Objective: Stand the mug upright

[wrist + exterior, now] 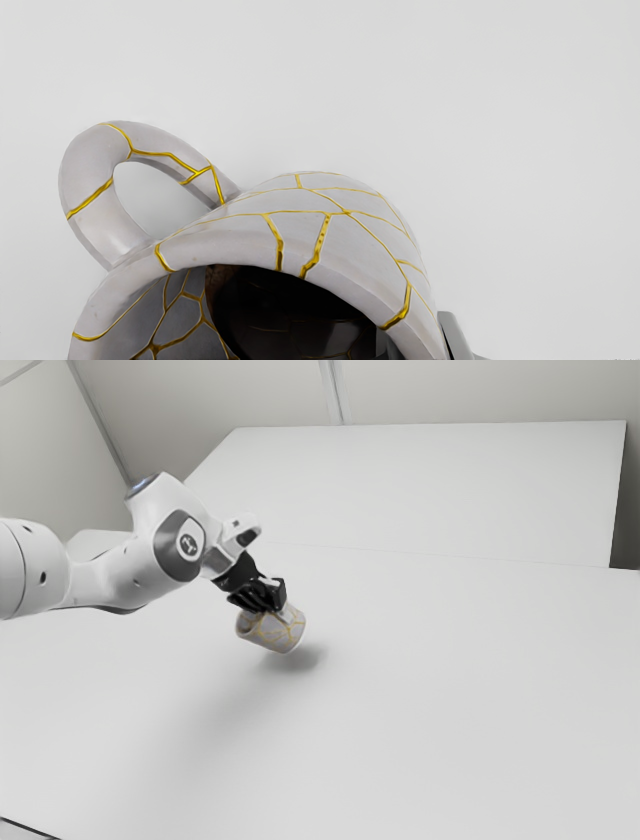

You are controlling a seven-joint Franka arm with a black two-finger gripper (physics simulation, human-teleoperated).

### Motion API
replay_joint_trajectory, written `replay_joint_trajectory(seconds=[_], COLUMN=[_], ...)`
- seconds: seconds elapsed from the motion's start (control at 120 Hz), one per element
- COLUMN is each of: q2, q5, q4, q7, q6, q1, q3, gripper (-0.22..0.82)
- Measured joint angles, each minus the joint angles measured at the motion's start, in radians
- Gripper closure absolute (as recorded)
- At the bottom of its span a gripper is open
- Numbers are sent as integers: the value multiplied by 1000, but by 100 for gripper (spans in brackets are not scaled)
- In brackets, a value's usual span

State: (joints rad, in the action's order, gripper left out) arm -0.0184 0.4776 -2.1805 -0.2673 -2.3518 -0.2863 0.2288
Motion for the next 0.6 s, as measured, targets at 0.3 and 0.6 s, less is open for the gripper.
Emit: replay_joint_trajectory(seconds=[0.3,0.6], q2=[27,3], q5=[-200,-343], q4=[-50,-31], q7=[316,541], q6=[92,186], q1=[-12,-50], q3=[-9,8], gripper=[77,77])
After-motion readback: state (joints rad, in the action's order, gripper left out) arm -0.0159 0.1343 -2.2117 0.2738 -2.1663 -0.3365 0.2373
